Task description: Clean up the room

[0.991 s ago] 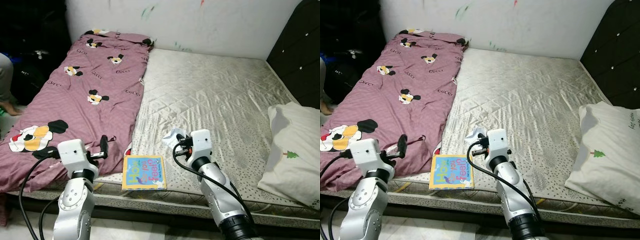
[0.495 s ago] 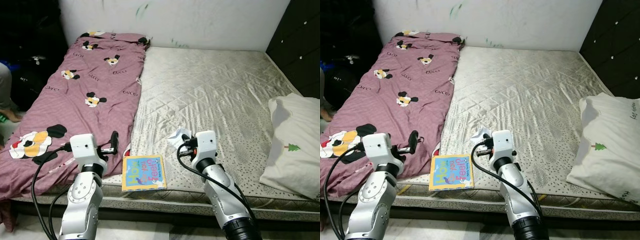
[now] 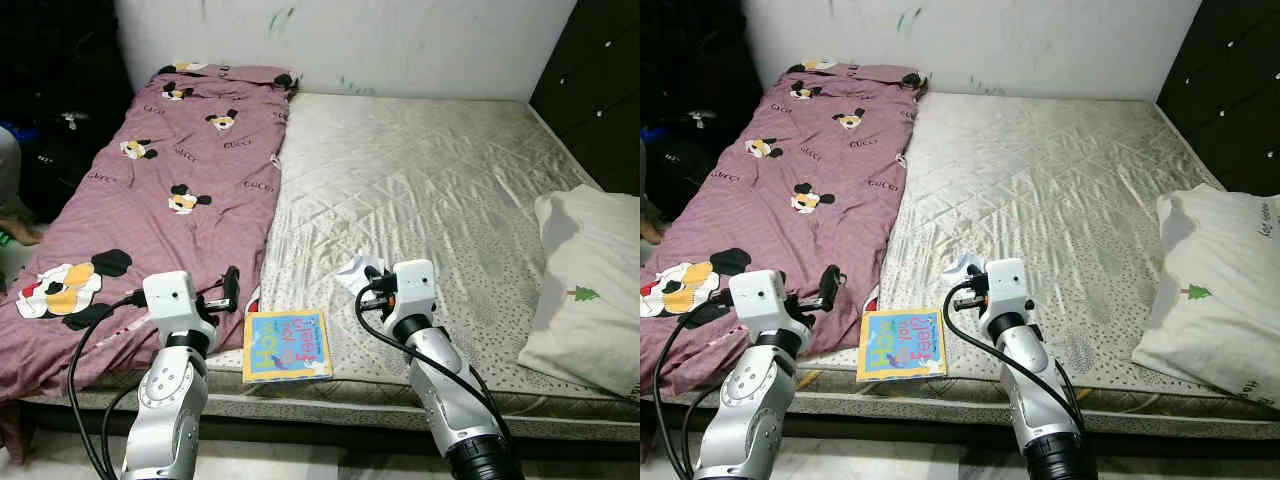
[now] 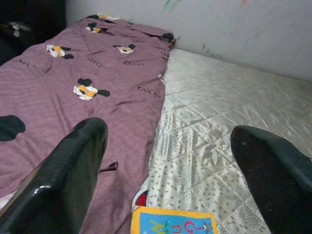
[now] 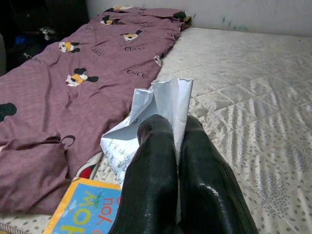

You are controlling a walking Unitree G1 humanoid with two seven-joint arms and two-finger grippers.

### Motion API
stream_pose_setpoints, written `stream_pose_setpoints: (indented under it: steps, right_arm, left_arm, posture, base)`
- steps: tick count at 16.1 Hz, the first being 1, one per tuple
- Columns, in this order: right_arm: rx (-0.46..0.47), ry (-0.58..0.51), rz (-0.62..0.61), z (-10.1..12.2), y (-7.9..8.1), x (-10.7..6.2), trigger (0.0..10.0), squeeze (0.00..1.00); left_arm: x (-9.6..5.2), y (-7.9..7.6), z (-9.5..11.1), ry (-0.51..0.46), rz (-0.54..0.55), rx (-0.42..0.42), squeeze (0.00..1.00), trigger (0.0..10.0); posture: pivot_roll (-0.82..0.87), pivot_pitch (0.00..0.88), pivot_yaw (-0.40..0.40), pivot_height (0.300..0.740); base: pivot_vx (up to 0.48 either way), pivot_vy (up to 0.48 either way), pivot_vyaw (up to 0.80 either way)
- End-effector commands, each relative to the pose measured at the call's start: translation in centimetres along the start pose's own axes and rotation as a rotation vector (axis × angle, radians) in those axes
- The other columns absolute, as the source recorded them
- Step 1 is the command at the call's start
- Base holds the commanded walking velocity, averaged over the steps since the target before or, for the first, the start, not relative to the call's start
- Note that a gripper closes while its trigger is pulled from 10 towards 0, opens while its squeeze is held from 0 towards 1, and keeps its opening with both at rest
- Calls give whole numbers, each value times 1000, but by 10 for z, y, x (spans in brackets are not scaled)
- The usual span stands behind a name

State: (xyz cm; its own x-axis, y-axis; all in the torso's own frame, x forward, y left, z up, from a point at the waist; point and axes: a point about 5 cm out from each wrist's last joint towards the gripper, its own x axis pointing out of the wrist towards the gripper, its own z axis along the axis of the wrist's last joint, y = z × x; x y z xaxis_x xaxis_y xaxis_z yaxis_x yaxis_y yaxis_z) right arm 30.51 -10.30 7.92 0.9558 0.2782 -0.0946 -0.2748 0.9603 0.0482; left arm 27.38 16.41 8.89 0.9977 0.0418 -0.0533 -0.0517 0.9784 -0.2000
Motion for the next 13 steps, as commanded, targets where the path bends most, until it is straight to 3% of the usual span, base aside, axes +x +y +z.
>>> stream_pose_setpoints:
  steps: [1, 8, 13]
  right_arm:
    - [3, -6, 14, 4, 2, 2, 10000, 0]
    - [-1, 10, 20, 2, 0, 2, 10000, 0]
    - [1, 18, 25, 1, 0, 3, 10000, 0]
  left_arm:
    - [0, 1, 1, -6, 14, -3, 0, 10000]
    - [0, 0, 0, -10, 14, -10, 0, 10000]
    - [-1, -2, 3, -33, -3, -20, 0, 10000]
  posture:
    - [15, 30, -32, 740]
    - [11, 28, -36, 740]
    - [10, 25, -39, 740]
  base:
    - [0, 480, 0]
    - [0, 476, 0]
    - [0, 0, 0]
